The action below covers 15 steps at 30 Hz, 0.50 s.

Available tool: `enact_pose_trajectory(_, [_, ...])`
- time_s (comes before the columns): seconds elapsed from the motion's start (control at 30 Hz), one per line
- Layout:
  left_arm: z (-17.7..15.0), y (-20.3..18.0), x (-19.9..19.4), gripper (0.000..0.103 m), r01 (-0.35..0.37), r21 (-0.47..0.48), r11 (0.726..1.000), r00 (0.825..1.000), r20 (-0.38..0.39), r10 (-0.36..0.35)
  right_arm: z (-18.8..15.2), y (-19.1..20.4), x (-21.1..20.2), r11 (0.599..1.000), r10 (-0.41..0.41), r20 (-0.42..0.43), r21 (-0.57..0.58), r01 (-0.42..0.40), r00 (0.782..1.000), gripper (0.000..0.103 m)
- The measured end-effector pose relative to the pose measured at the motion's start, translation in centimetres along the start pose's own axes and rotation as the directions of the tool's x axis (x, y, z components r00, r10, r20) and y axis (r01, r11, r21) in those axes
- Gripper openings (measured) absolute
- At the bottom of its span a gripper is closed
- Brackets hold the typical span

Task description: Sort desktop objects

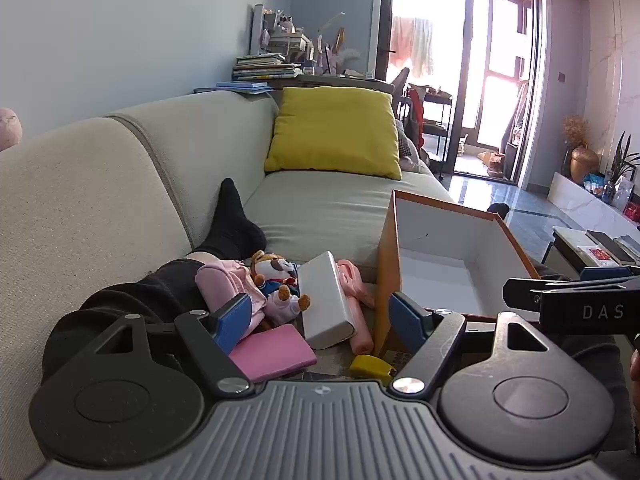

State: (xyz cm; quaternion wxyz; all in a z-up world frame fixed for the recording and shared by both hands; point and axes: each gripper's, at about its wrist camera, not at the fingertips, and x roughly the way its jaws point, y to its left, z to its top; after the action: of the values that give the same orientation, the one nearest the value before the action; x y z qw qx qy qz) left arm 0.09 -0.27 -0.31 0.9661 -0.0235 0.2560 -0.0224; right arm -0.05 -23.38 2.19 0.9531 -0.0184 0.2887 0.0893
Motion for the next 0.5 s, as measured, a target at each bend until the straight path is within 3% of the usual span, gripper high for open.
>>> enact_pose_trajectory(0.5, [-0.26, 0.07, 0.46, 0.089, -0.012, 0.002, 1.000, 1.000, -0.025, 0.012, -0.12, 0.33, 0.14, 1.000, 0.010, -0.016, -0.005, -0.010, 1.000, 0.102])
